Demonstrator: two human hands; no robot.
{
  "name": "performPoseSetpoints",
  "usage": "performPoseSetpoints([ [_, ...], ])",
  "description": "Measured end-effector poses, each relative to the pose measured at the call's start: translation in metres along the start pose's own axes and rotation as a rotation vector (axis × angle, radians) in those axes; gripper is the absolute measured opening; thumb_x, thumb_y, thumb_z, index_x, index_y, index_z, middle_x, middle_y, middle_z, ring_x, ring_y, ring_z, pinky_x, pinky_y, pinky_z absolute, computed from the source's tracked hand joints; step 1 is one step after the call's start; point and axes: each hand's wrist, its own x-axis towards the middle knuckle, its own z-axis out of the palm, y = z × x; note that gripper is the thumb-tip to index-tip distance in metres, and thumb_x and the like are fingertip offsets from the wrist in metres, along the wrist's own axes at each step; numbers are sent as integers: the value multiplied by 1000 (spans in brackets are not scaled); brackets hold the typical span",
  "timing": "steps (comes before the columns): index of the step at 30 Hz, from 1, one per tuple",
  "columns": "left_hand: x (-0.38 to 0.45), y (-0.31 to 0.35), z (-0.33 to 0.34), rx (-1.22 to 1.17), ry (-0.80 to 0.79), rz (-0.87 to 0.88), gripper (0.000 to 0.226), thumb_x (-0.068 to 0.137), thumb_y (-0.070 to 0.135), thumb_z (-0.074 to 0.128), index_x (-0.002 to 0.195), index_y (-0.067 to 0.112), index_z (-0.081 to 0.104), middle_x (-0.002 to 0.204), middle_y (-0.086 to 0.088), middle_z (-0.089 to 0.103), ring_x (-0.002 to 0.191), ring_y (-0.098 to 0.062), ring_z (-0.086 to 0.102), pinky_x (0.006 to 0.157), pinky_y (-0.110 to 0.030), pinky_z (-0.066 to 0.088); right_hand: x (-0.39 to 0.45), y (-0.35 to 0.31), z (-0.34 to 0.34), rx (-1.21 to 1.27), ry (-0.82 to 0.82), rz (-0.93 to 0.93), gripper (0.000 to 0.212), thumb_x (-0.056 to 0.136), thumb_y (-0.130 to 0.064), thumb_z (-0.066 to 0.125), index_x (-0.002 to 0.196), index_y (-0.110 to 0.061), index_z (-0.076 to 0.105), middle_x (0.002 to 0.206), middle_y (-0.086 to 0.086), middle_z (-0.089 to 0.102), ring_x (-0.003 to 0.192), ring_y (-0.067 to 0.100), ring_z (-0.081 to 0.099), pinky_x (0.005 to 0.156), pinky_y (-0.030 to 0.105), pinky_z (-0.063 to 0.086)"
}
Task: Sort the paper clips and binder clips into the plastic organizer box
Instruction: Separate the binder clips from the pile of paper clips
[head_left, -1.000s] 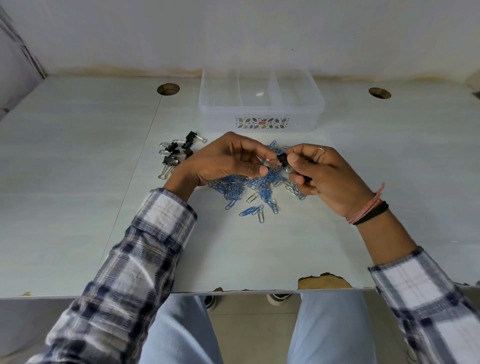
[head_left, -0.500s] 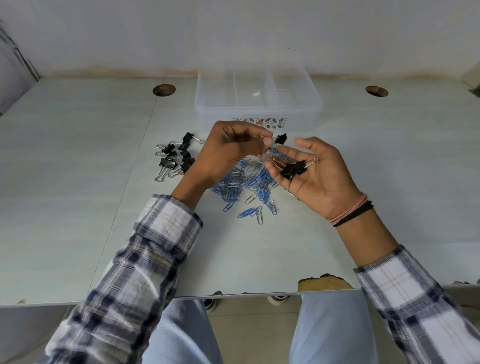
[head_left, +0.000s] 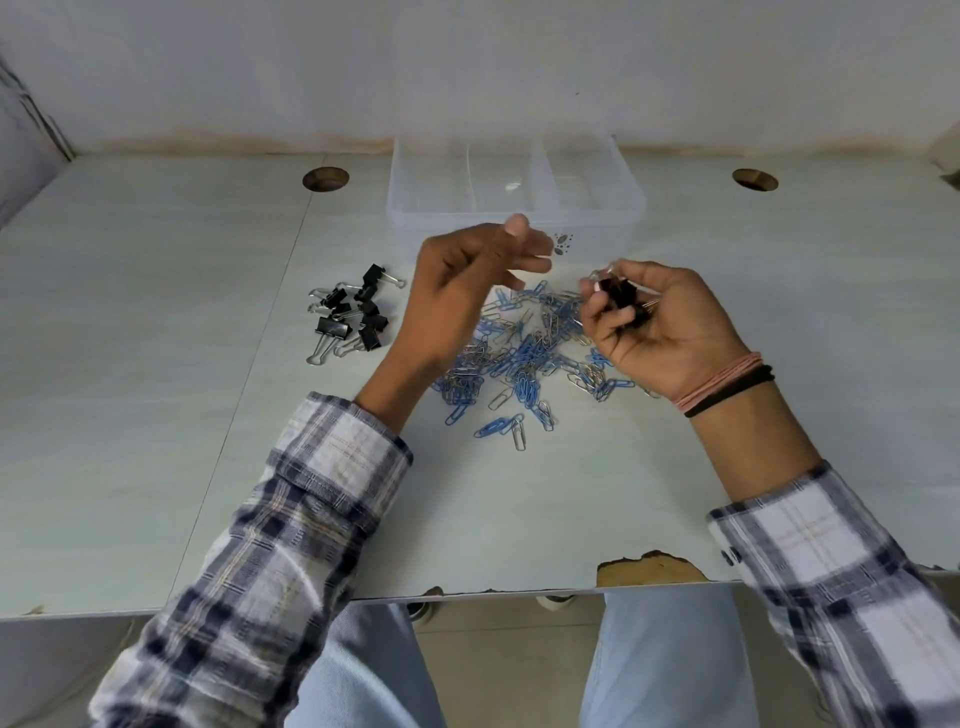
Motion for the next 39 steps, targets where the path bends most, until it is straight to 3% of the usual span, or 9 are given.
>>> performPoseSetpoints([
  [8, 2, -7, -10, -3, 75, -52, 44, 109, 21, 48, 95, -11, 73, 93, -25, 76, 77, -34, 71, 71, -36, 54, 20, -28, -33, -70, 241, -231, 10, 99, -7, 47, 104, 0, 52, 94, 20, 61, 76, 28, 66, 52, 26, 55],
  [13, 2, -5, -10, -7, 84, -64, 45, 108, 23, 49, 92, -11, 74, 90, -25, 76, 73, -32, 70, 72, -39, 54, 20, -43, -48, -358, 390, -430, 6, 94, -3, 55, 91, 1, 59, 87, 18, 62, 68, 27, 66, 54, 27, 56],
  [22, 1, -9, -8, 4, 50, -76, 43, 107, 22, 53, 90, -12, 74, 87, -27, 75, 70, -34, 69, 71, -42, 55, 18, -25, -43, -1128, 356, -700, 16, 84, -18, 62, 73, -22, 72, 83, -2, 70, 85, 17, 65, 80, 32, 56],
  [25, 1, -10, -8, 18, 41, -92, 40, 106, 20, 55, 91, -12, 74, 87, -28, 75, 68, -32, 68, 70, -39, 56, 16, -26, -44, -1163, 350, -695, 29, 86, -30, 64, 84, -2, 72, 86, 19, 70, 78, 17, 61, 76, 35, 53],
  [27, 0, -11, -7, 22, 33, -103, 39, 105, 19, 56, 90, -11, 74, 86, -28, 75, 68, -32, 67, 70, -40, 55, 13, -30, -43, -1086, 299, -668, 48, 89, -35, 62, 98, 12, 64, 105, 34, 66, 89, 26, 68, 92, 43, 54],
  [30, 0, -13, -6, 35, 9, -117, 39, 105, 19, 56, 89, -12, 73, 84, -27, 75, 68, -33, 66, 69, -42, 53, 3, -39, -40, -992, 227, -588, 35, 99, -31, 53, 110, -2, 70, 112, 18, 72, 108, 23, 70, 103, 40, 49],
  [32, -1, -13, -6, 56, -14, -119, 40, 105, 21, 56, 89, -11, 73, 84, -25, 75, 67, -32, 66, 68, -41, 52, -4, -44, -37, -967, 193, -585, 26, 100, -26, 51, 108, -10, 70, 112, 12, 73, 108, 20, 71, 103, 40, 50],
  [35, -2, -11, -7, 104, -49, -130, 37, 105, 21, 57, 90, -8, 74, 85, -20, 77, 67, -28, 66, 64, -36, 50, -12, -44, -31, -991, 183, -643, 20, 98, -13, 53, 106, -8, 70, 110, 18, 72, 103, 27, 72, 94, 40, 57],
  [39, -3, -5, -12, 183, -92, -206, 26, 102, 21, 62, 99, -1, 76, 93, -13, 79, 72, -23, 67, 62, -30, 50, -19, -33, -21, -1240, 137, -697, 16, 92, -7, 60, 103, -9, 72, 103, 22, 73, 87, 25, 69, 79, 37, 60],
])
